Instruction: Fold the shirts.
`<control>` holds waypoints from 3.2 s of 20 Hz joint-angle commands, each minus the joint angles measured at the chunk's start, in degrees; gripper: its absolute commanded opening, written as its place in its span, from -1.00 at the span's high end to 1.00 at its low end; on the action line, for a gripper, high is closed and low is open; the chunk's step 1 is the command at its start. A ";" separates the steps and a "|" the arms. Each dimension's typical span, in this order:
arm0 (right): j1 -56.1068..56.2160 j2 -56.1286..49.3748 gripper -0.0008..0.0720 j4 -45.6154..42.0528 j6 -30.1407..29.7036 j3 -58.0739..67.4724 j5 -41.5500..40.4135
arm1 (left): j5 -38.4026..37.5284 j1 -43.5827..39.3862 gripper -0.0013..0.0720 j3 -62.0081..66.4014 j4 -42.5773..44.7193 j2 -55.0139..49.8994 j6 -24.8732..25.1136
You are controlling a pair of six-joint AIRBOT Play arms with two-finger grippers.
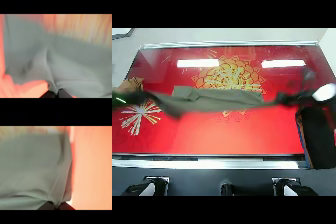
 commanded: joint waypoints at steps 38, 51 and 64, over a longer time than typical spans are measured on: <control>-0.22 -30.64 0.85 6.43 7.17 8.57 -33.07 | 28.76 -0.66 0.90 4.20 -14.47 -40.65 10.73; -3.78 -29.68 0.85 -0.90 5.01 8.57 -3.78 | -4.35 1.27 0.90 4.28 -0.87 -38.86 4.46; -2.45 -35.89 -0.02 -3.41 5.22 8.63 12.04 | -11.52 1.31 -0.04 -4.20 -1.73 -40.72 0.94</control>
